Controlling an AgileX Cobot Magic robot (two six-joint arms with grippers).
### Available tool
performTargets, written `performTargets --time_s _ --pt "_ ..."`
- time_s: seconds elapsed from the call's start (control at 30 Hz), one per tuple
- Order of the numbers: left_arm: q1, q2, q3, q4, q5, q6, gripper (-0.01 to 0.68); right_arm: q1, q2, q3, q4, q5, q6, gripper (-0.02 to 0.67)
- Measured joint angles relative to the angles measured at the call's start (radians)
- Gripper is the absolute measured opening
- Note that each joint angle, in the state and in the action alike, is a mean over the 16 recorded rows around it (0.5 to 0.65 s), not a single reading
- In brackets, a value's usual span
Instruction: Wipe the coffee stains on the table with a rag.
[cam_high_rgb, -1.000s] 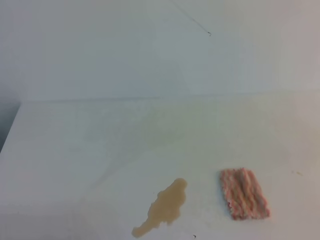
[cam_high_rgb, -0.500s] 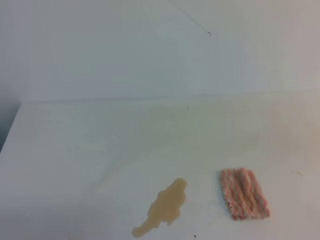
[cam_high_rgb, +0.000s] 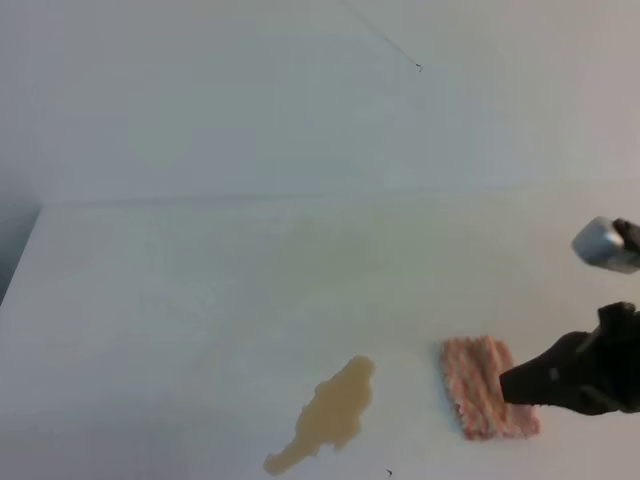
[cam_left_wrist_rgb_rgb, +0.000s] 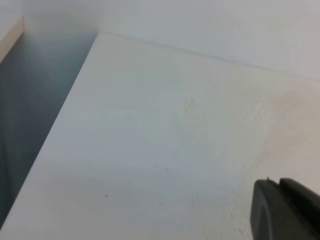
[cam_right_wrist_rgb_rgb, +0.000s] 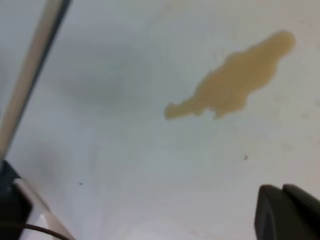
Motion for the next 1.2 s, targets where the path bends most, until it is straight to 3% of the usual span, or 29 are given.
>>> performTargets --time_s 0.33,0.5,0.63,0.77,1.07,1.2 --pt "0.0 0.009 -0.014 0.0 0.005 0.0 -0.001 0.25 0.155 -0.106 -0.555 -0.156 0.512 0.001" --pt "0.0 0.014 -0.023 0.0 0.008 0.0 -0.001 0.319 0.222 -0.198 -0.841 -0.135 0.751 0.001" --pt "0.0 0.014 -0.023 0.0 0.008 0.0 -0.001 0.35 0.267 -0.259 -0.991 -0.116 0.862 0.02" --pt "0.0 0.014 -0.023 0.0 0.008 0.0 -0.001 0.365 0.301 -0.296 -1.044 -0.121 0.906 0.091" --pt "0.0 0.014 -0.023 0.0 0.008 0.0 -0.001 0.366 0.378 -0.312 -1.014 -0.17 0.889 0.287" --pt "0.0 0.014 -0.023 0.0 0.008 0.0 -0.001 0.366 0.428 -0.312 -1.005 -0.184 0.881 0.343"
